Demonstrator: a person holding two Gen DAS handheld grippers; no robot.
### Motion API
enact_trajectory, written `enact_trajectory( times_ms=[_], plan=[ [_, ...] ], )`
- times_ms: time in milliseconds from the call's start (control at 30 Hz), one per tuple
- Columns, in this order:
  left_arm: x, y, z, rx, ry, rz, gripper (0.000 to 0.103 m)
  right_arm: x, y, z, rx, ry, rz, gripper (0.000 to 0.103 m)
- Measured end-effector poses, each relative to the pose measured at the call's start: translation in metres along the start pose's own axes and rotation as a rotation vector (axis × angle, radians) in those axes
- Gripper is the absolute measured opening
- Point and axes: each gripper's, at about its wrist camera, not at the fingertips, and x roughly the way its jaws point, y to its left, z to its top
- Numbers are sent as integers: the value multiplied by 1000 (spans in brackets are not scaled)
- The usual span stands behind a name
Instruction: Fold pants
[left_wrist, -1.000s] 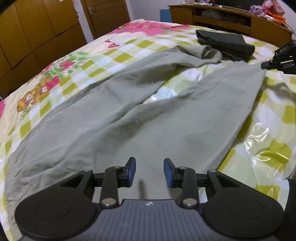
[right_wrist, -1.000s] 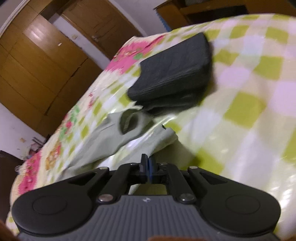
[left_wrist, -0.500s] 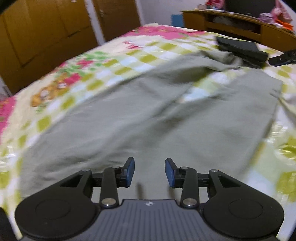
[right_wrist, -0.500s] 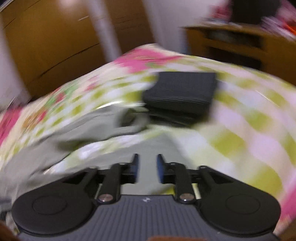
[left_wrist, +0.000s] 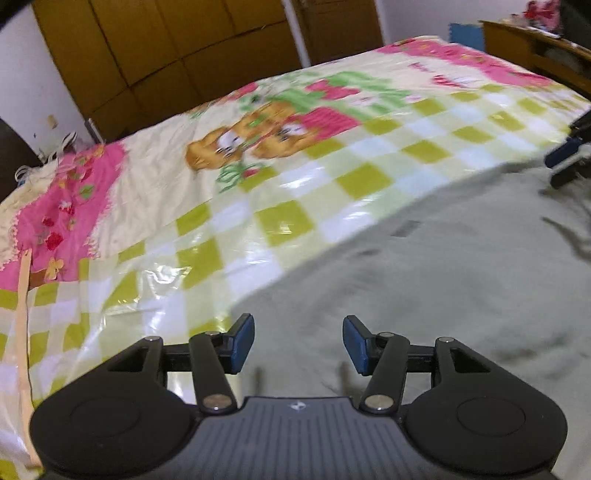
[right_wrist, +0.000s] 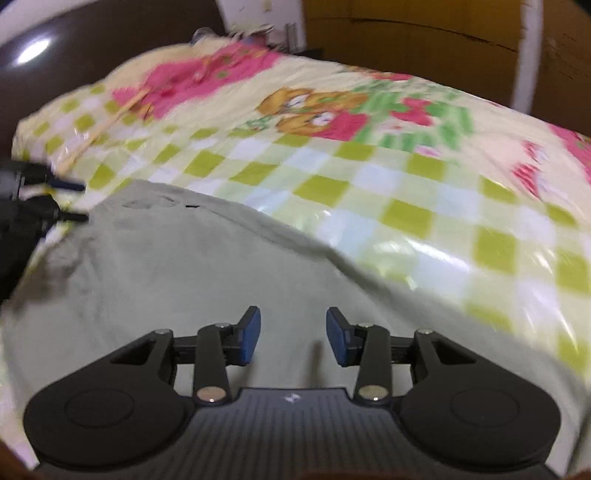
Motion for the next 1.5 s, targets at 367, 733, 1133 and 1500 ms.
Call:
enact_trajectory(
  times_ms=[367, 733, 1133, 1500],
  plan=[
    [80, 28, 20, 11, 108, -57, 89, 60, -10, 18, -119, 116, 25, 56],
    [85, 21, 19, 1, 147, -80, 34, 76, -7, 24, -106, 193, -6, 3],
    [-3, 11, 11, 25, 28, -94, 28, 13, 24, 39, -149, 90, -15, 1],
    [-46, -10, 2, 57, -6, -148, 28, 71, 22, 43, -320, 136, -93, 64]
  ],
)
